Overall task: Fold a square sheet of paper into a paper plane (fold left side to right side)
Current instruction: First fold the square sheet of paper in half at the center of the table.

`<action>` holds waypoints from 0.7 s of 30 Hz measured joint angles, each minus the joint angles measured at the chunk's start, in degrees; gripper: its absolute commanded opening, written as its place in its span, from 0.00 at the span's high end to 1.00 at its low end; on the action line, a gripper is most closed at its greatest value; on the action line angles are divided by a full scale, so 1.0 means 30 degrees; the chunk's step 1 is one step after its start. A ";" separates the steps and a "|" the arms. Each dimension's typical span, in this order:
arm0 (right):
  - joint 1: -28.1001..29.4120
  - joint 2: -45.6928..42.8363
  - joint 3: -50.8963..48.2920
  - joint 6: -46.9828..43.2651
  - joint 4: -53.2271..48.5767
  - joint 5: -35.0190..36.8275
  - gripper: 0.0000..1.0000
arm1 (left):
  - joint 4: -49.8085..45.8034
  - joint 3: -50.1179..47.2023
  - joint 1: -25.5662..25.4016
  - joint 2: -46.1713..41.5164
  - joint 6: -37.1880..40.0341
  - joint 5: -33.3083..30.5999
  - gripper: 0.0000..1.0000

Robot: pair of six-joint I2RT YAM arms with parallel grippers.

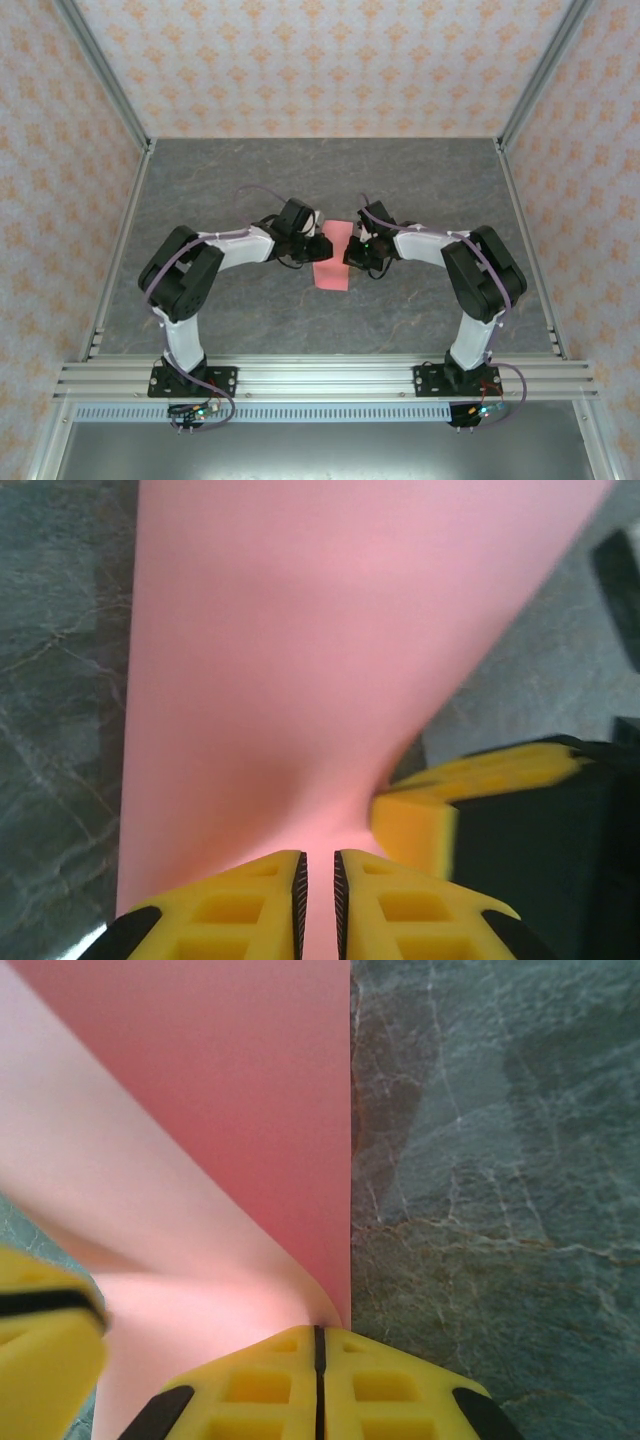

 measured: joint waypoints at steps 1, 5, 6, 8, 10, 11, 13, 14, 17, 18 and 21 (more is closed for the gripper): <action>0.0000 0.0000 0.0000 0.0000 0.0000 0.0007 0.92 | 0.0015 0.0007 0.0000 0.0299 -0.0073 -0.0007 0.82; 0.0000 -0.0036 -0.0007 0.0007 0.0015 0.0007 0.92 | 0.0015 0.0000 0.0000 0.0707 -0.0189 -0.0066 0.82; 0.0000 -0.0051 -0.0007 0.0007 0.0015 0.0007 0.92 | 0.0036 0.0000 -0.0007 0.0707 -0.0189 -0.0073 0.82; 0.0000 -0.0102 -0.0080 0.0007 0.0153 -0.0044 0.92 | 0.0087 -0.0102 -0.0044 0.0707 -0.0197 -0.0131 0.82; 0.0000 -0.0189 -0.0182 0.0007 0.0313 -0.0109 0.92 | 0.0211 -0.0182 -0.0087 0.0707 -0.0197 -0.0211 0.82; 0.0000 -0.0240 -0.0189 0.0007 0.0328 -0.0117 0.92 | 0.0248 -0.0204 -0.0095 0.0699 -0.0197 -0.0291 0.82; 0.0000 -0.0328 -0.0189 -0.0007 0.0270 -0.0102 0.92 | 0.0364 -0.0270 -0.0146 0.0678 -0.0204 -0.0423 0.83; -0.0029 -0.0401 -0.0189 -0.0007 0.0168 -0.0095 0.92 | 0.0444 -0.0342 -0.0189 0.0641 -0.0211 -0.0510 0.83; -0.0306 -0.0947 -0.0138 -0.0007 0.0000 -0.0095 0.91 | 0.0641 -0.0466 -0.0240 0.0597 -0.0211 -0.0619 0.83; -0.0459 -0.1137 -0.0044 -0.0007 -0.0007 -0.0109 0.92 | 0.0656 -0.0474 -0.0255 0.0597 -0.0211 -0.0634 0.83; -0.0852 -0.1209 0.0940 -0.0007 0.0015 -0.0153 0.92 | 0.0663 -0.0481 -0.0270 0.0597 -0.0219 -0.0692 0.83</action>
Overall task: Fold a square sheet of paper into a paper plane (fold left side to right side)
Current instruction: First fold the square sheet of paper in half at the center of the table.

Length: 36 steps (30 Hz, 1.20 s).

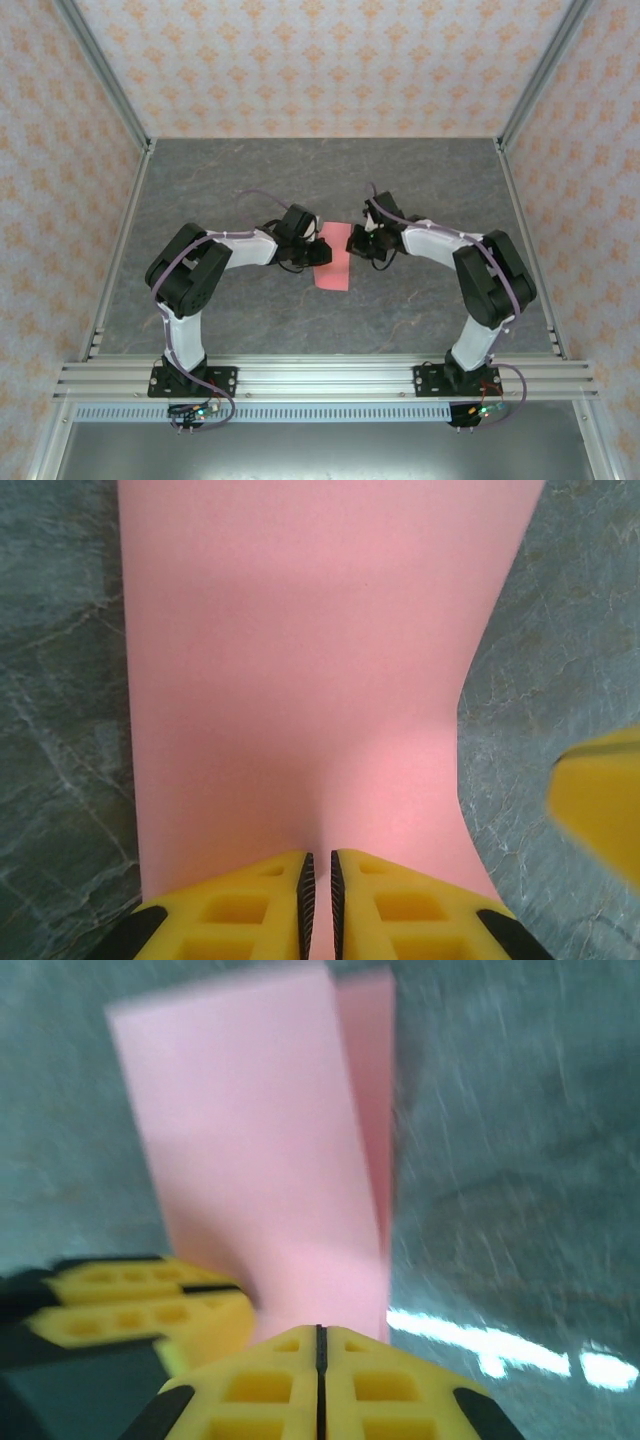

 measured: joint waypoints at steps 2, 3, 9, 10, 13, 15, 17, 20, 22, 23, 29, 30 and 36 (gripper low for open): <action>-0.0087 0.0197 0.0772 0.0022 0.0226 -0.0211 0.92 | 0.0000 0.0000 -0.0044 0.0000 0.0007 -0.0095 0.83; -0.0080 0.0423 0.1180 0.0036 0.0444 -0.0350 0.92 | 0.0000 0.0000 -0.0058 0.0000 0.0007 -0.0153 0.83; 0.0102 0.2455 0.2222 0.0313 0.1319 -0.0882 0.92 | 0.0000 0.0000 -0.0073 0.0000 0.0007 -0.0233 0.83; 0.0138 0.2922 0.2266 0.0393 0.1348 -0.0918 0.92 | 0.0000 0.0000 -0.0073 0.0000 0.0007 -0.0233 0.83; 0.0189 0.4029 0.2404 0.0546 0.1362 -0.0962 0.92 | 0.0000 0.0007 -0.0073 0.0000 0.0015 -0.0233 0.83; 0.0153 0.4218 0.2645 0.0605 0.1355 -0.1035 0.92 | 0.0000 0.0007 -0.0073 0.0000 0.0015 -0.0240 0.83; 0.0168 0.4386 0.2994 0.0605 0.1333 -0.0823 0.92 | 0.0000 0.0007 -0.0087 0.0000 0.0022 -0.0240 0.83; 0.0219 0.4648 0.3257 0.0597 0.1137 -0.0583 0.92 | 0.0000 0.0000 -0.0117 -0.0051 0.0036 -0.0270 0.83; 0.0219 0.4685 0.3381 0.0597 0.0903 -0.0466 0.92 | -0.0015 -0.0131 -0.0211 -0.0219 0.0095 -0.0313 0.82; 0.0226 0.4692 0.3432 0.0597 0.0823 -0.0408 0.92 | -0.0007 -0.0255 -0.0291 -0.0313 0.0168 -0.0328 0.82; 0.0291 0.4714 0.3555 0.0590 0.0554 -0.0233 0.92 | -0.0138 -0.1224 -0.0699 -0.1224 0.0750 -0.0291 0.82; 0.0306 0.4721 0.3563 0.0597 0.0539 -0.0182 0.92 | -0.0153 -0.1450 -0.0765 -0.1443 0.0933 -0.0277 0.82; 0.0313 0.4721 0.3592 0.0590 0.0481 -0.0109 0.92 | -0.0131 -0.2936 -0.1173 -0.2572 0.1180 -0.0204 0.82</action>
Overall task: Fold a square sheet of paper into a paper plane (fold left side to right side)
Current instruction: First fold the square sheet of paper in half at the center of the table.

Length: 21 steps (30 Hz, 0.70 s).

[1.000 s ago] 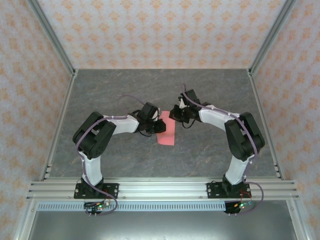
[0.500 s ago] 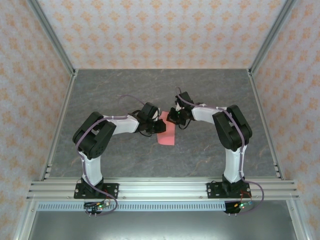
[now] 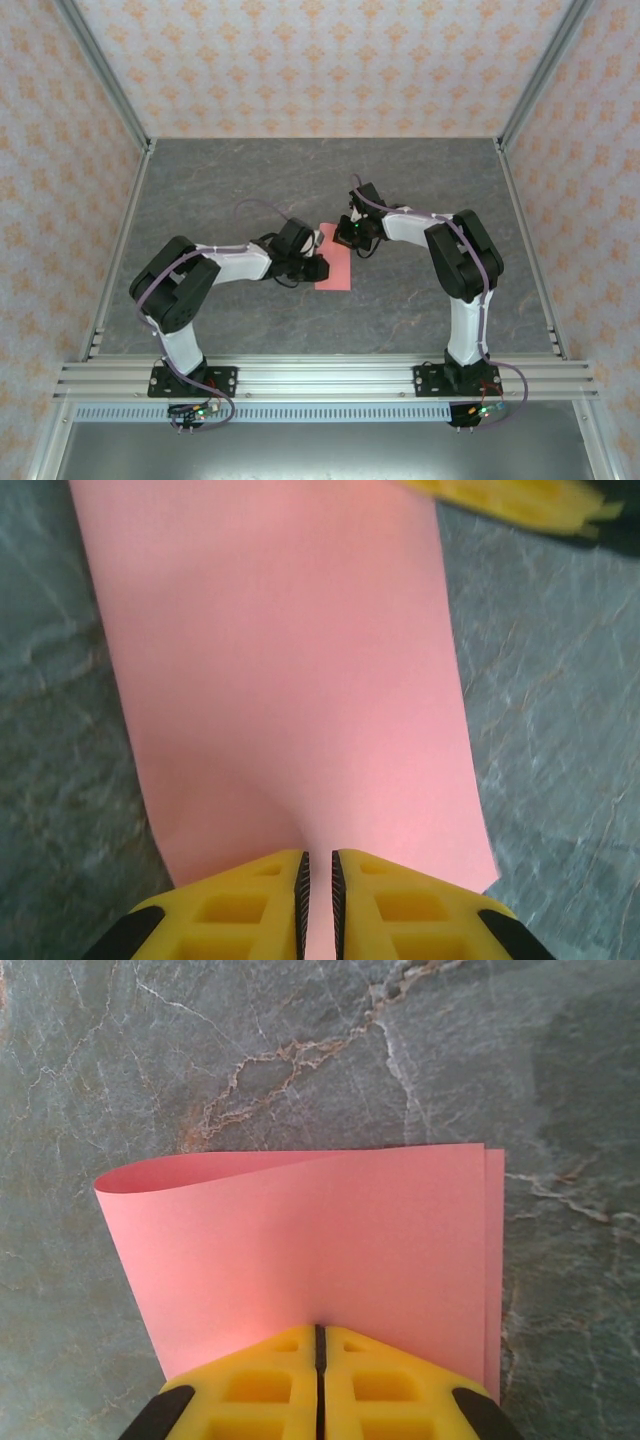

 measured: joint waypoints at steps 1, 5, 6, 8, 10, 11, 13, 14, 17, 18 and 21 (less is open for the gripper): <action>0.0000 0.0000 0.0007 0.0000 -0.0022 -0.0007 0.92 | 0.0095 -0.0248 -0.0058 -0.0087 0.0000 0.0000 0.82; 0.0036 -0.0007 0.0051 0.0000 -0.0211 0.0000 0.92 | 0.1100 -0.1297 -0.0219 -0.0641 -0.0160 0.0015 0.82; 0.0036 -0.0007 0.0058 0.0000 -0.0226 0.0000 0.92 | 0.1428 -0.1610 -0.0240 -0.0794 -0.0219 0.0015 0.82; 0.0066 0.0000 0.0073 0.0000 -0.0306 -0.0007 0.92 | 0.2004 -0.2193 -0.0270 -0.1086 -0.0350 0.0029 0.82; 0.0095 0.0000 0.0080 0.0000 -0.0350 -0.0007 0.92 | 0.2470 -0.2681 -0.0270 -0.1333 -0.0576 0.0058 0.83; 0.0124 0.0000 0.0080 0.0000 -0.0357 -0.0007 0.92 | 0.2674 -0.2914 -0.0270 -0.1479 -0.0656 0.0087 0.83; 0.0124 0.0000 0.0080 0.0000 -0.0357 0.0000 0.92 | 0.2798 -0.3351 -0.0277 -0.1836 -0.0765 0.0248 0.83; 0.0124 0.0000 0.0080 0.0000 -0.0357 -0.0007 0.92 | 0.2769 -0.3628 -0.0313 -0.2091 -0.0816 0.0350 0.83; 0.0124 -0.0007 0.0087 0.0000 -0.0364 0.0000 0.92 | 0.2331 -0.4218 -0.0612 -0.2827 -0.0962 0.0612 0.83; 0.0124 0.0000 0.0087 -0.0007 -0.0364 0.0000 0.92 | 0.2098 -0.4415 -0.0721 -0.3118 -0.0976 0.0780 0.83; 0.0124 0.0000 0.0087 -0.0007 -0.0372 0.0000 0.92 | 0.1260 -0.4634 -0.0860 -0.4189 -0.1020 0.0976 0.82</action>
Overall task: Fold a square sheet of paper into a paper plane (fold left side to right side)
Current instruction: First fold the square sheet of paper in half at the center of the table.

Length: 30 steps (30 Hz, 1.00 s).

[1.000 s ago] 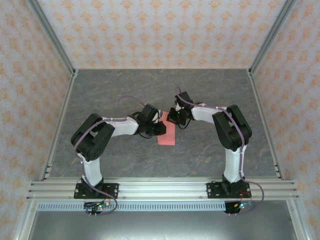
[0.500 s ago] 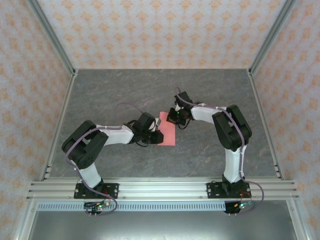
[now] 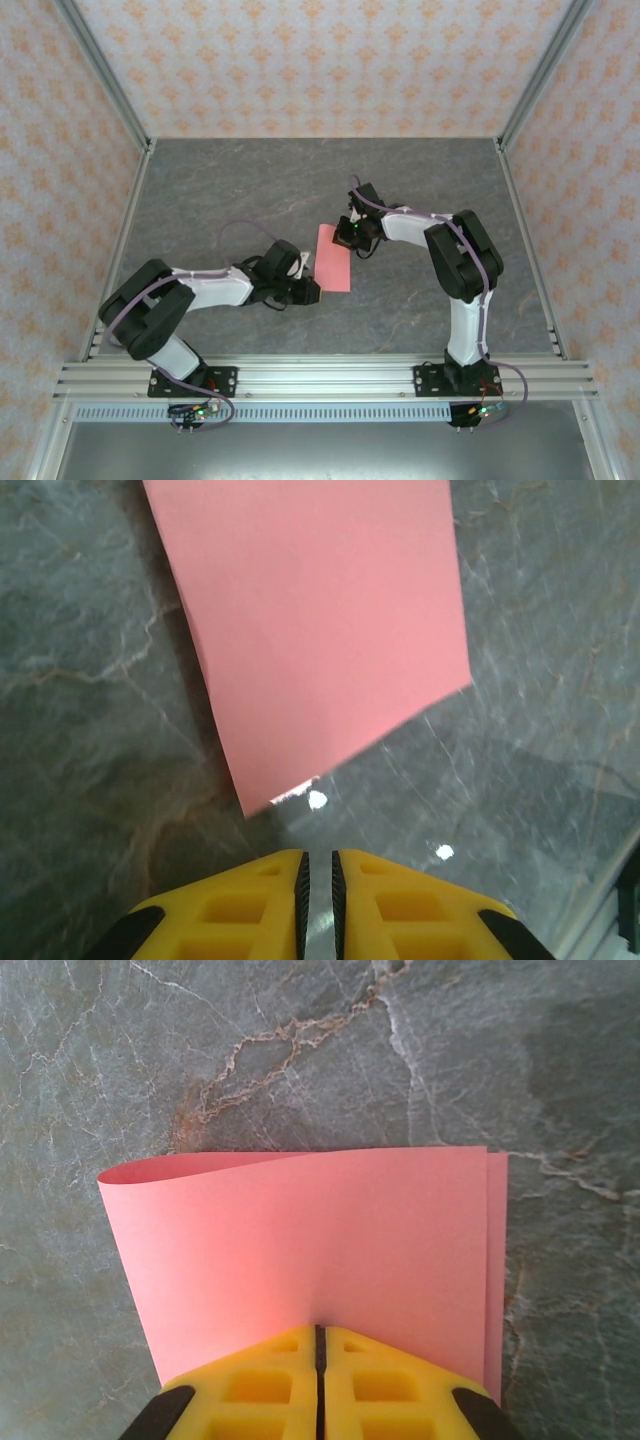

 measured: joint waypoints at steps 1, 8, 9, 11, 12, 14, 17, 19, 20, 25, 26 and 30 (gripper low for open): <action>0.0000 0.0000 0.0000 0.0000 0.0000 0.0000 0.92 | -0.0262 0.0007 0.0000 -0.0466 0.0036 -0.0007 0.82; 0.0000 0.0000 0.0007 -0.0058 -0.0036 0.0000 0.92 | -0.1894 0.2368 0.1180 -0.1341 0.0685 0.0095 0.82; 0.0000 0.0000 0.0022 -0.0066 -0.0051 0.0000 0.92 | -0.1887 0.2820 0.1435 -0.1042 0.0867 0.0138 0.82; 0.0007 0.0000 0.0044 -0.0066 -0.0073 0.0000 0.92 | -0.1865 0.3687 0.1858 -0.0117 0.1151 0.0160 0.82; 0.0036 0.0000 0.0044 -0.0073 -0.0087 0.0007 0.92 | -0.1851 0.4131 0.1996 0.0583 0.1377 0.0240 0.83; 0.0036 0.0000 0.0095 -0.0080 -0.0138 0.0066 0.92 | -0.1843 0.4677 0.2018 0.1749 0.1603 0.0306 0.83; 0.0073 0.0007 0.0131 -0.0138 -0.0211 0.0153 0.92 | -0.1821 0.5100 0.2011 0.3330 0.1953 0.0364 0.84; 0.0073 0.0007 0.0168 -0.0138 -0.0277 0.0175 0.92 | -0.1814 0.5173 0.2018 0.4116 0.2084 0.0357 0.84; 0.0073 0.0029 0.0211 -0.0146 -0.0335 0.0182 0.92 | -0.1814 0.5173 0.2011 0.4452 0.2091 0.0357 0.84; 0.0124 0.0036 0.0277 -0.0197 -0.0444 0.0291 0.92 | -0.1581 0.5158 0.2091 0.4874 0.2084 0.0452 0.84; 0.0124 0.0036 0.0284 -0.0211 -0.0481 0.0306 0.92 | -0.1472 0.5085 0.2091 0.4867 0.2084 0.0459 0.84; 0.0160 0.0036 0.0291 -0.0211 -0.0495 0.0364 0.92 | -0.0729 0.4495 0.2091 0.4605 0.2106 0.0488 0.84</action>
